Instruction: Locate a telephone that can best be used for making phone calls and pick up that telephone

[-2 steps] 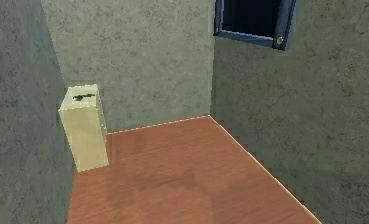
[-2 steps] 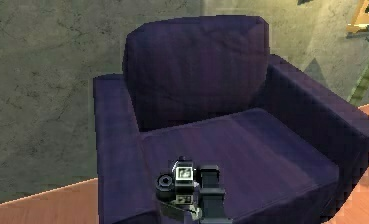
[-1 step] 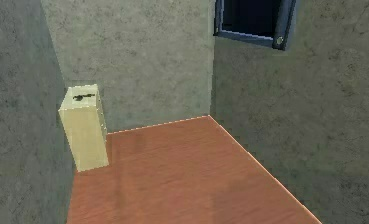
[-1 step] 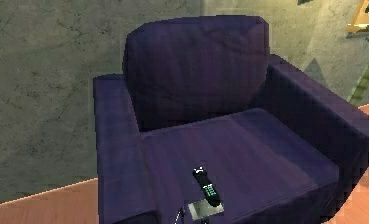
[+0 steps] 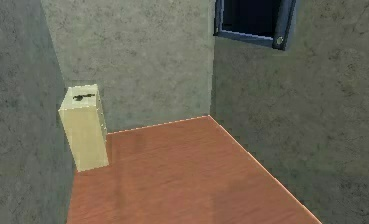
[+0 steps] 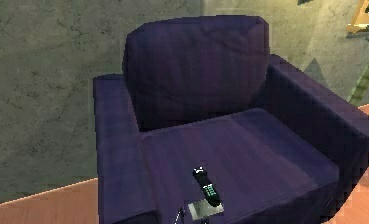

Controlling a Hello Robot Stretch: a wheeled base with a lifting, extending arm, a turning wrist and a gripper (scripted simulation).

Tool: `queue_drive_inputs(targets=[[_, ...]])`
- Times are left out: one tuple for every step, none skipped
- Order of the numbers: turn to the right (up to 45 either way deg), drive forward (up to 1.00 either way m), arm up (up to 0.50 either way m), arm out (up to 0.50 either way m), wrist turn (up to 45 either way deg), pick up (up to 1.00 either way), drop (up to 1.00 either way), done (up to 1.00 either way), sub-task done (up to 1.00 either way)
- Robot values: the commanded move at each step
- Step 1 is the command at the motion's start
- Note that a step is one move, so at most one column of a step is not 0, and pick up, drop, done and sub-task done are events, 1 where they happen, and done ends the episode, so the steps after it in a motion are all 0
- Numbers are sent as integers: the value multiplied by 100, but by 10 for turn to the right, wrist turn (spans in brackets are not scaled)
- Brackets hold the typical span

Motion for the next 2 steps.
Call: queue_drive_inputs(targets=[[0, 0, 10, 0, 0, 0, 0, 0, 0], [0, 0, 0, 0, 0, 0, 0, 100, 0]])
